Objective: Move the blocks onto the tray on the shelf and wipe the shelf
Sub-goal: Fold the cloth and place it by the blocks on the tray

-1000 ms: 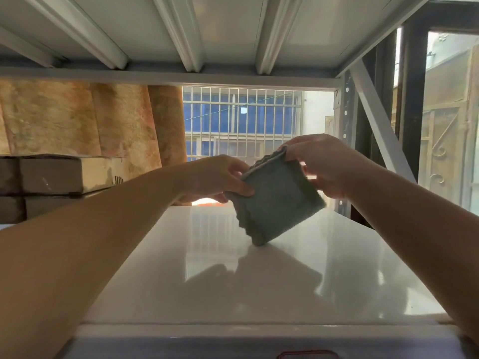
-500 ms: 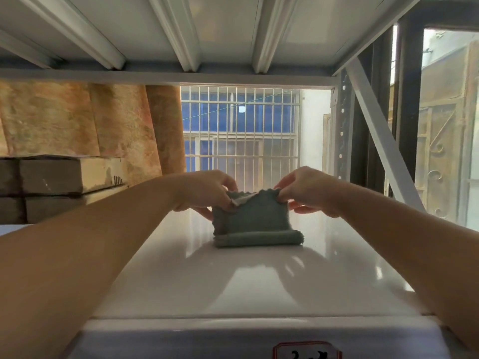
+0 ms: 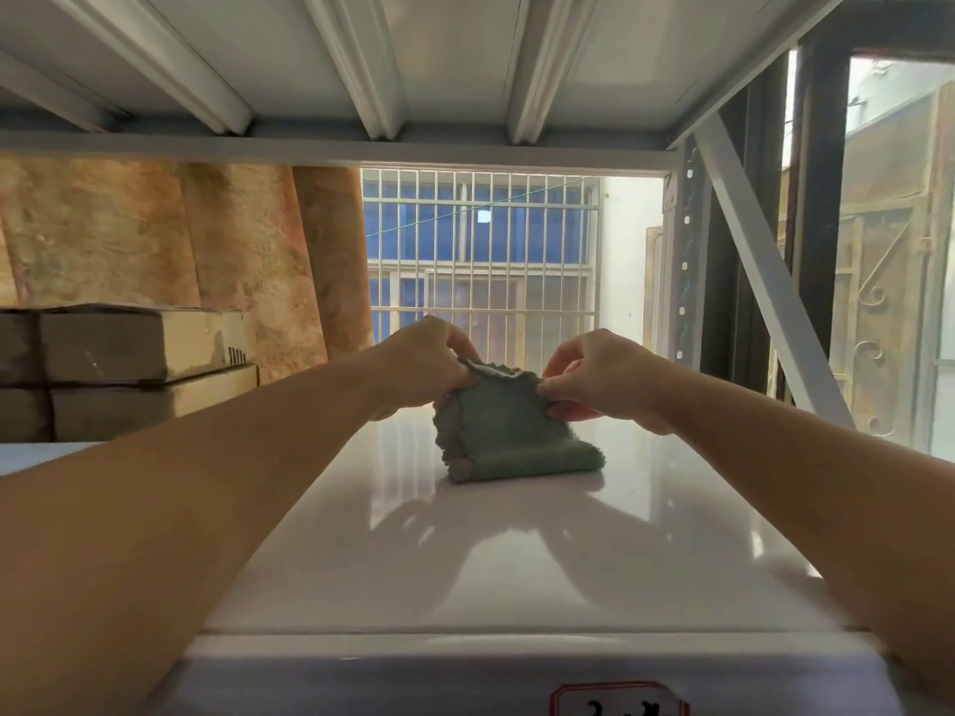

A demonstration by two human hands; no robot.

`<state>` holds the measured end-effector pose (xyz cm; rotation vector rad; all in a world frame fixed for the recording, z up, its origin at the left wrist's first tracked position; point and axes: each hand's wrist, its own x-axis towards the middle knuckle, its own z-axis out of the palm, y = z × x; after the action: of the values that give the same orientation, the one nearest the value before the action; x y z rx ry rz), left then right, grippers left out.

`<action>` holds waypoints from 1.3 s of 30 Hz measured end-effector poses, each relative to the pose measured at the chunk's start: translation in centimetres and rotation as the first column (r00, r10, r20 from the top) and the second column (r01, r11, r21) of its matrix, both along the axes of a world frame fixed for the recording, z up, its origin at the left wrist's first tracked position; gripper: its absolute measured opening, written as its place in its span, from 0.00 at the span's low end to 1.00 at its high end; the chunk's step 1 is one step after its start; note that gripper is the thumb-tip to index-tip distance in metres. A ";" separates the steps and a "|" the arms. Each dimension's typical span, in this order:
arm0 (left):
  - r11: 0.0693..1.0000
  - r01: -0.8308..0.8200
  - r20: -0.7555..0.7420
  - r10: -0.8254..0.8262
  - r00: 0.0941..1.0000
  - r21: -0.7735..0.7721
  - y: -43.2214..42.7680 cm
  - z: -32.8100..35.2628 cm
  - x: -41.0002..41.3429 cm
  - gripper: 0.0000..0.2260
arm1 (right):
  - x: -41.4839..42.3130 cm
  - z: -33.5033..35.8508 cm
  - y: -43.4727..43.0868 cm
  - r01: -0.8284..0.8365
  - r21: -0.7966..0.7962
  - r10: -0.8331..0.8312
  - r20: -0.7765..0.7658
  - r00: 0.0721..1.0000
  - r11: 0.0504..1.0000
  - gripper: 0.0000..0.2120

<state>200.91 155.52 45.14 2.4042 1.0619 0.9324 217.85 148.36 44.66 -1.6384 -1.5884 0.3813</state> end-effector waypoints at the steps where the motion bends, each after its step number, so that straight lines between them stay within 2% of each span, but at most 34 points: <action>1: 1.000 -0.001 -0.034 0.002 0.999 0.031 0.0 0.1 -0.1 0.05 | 0.0 0.0 0.0 0.010 0.000 -0.010 0.039 0.999 1.000 0.04; 6: 0.979 0.168 -0.238 -0.137 0.961 0.117 -1.1 1.3 -0.2 0.04 | 0.7 0.7 -0.2 0.057 -0.072 -0.041 0.200 0.979 0.996 0.04; 9: 0.967 0.232 -0.332 -0.187 0.925 0.102 -1.5 1.4 0.0 0.04 | 1.4 1.5 -1.0 -0.004 -0.126 0.040 0.287 0.957 0.992 0.02; 13: 0.959 0.265 -0.534 -0.172 0.827 0.102 -1.7 1.1 0.2 0.04 | 1.7 1.6 -1.7 -0.055 -0.270 0.171 0.426 0.889 0.961 0.07; 17: 0.966 0.230 -0.627 -0.106 0.772 0.119 -1.7 0.9 0.4 0.05 | 1.4 1.5 -1.8 -0.046 -0.363 0.227 0.477 0.849 0.931 0.07; 20: 0.976 0.219 -0.632 -0.163 0.758 0.012 -1.7 0.9 0.2 0.07 | 1.1 1.2 -1.4 -0.021 -0.345 0.207 0.512 0.834 0.938 0.08; 22: 0.977 0.210 -0.589 -0.192 0.785 -0.038 -1.8 0.9 0.0 0.12 | 0.9 1.1 -1.3 -0.007 -0.294 0.169 0.528 0.832 0.956 0.12; 25: 0.984 0.164 -0.529 -0.103 0.842 0.069 -1.2 0.5 0.3 0.18 | 0.6 0.6 -1.2 0.008 -0.268 0.149 0.560 0.815 0.963 0.18; 28: 0.989 0.086 -0.582 0.001 0.813 0.122 -1.0 -0.4 0.7 0.19 | 0.5 0.0 -0.9 0.015 -0.377 0.190 0.502 0.844 0.926 0.22; 31: 0.994 0.062 -0.623 0.008 0.782 0.090 -1.0 -1.1 1.1 0.18 | 0.5 0.0 -0.7 0.015 -0.407 0.182 0.443 0.878 0.913 0.20; 35: 0.999 0.042 -0.556 -0.022 0.831 0.024 -0.7 -1.1 1.4 0.17 | 0.7 0.3 -0.6 -0.013 -0.376 0.169 0.385 0.907 0.927 0.14; 39: 0.999 0.036 -0.473 -0.044 0.880 -0.028 -0.8 -0.9 1.6 0.13 | 0.4 0.2 -0.5 -0.015 -0.333 0.172 0.450 0.876 0.943 0.10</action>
<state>202.49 154.73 44.20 2.6989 1.1625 0.3117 218.30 147.87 44.84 -2.0189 -2.0635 0.3146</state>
